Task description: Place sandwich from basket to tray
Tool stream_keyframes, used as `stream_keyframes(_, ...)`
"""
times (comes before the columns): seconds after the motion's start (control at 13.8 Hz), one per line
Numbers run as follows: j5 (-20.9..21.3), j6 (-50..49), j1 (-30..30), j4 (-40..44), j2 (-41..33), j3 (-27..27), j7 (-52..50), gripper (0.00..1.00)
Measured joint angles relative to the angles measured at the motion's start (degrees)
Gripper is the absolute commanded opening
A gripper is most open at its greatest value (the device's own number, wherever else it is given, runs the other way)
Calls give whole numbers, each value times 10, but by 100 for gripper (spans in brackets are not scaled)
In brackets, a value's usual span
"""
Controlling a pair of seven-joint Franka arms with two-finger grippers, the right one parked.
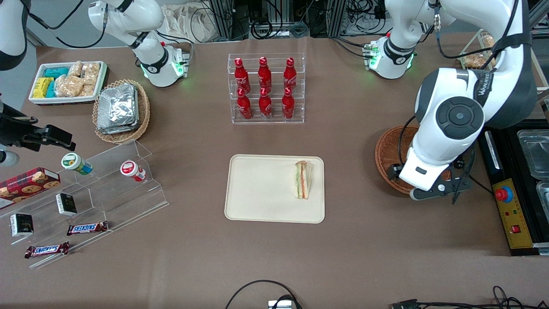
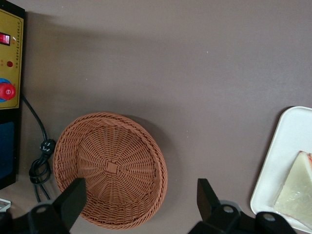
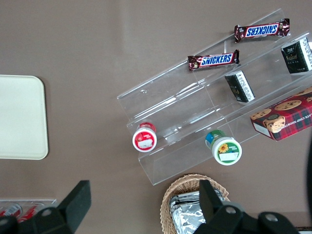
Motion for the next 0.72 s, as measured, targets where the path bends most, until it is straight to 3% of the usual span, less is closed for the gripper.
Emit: stream_keyframes(0.72,-2,-44,65,-2,-51,-1,125,100)
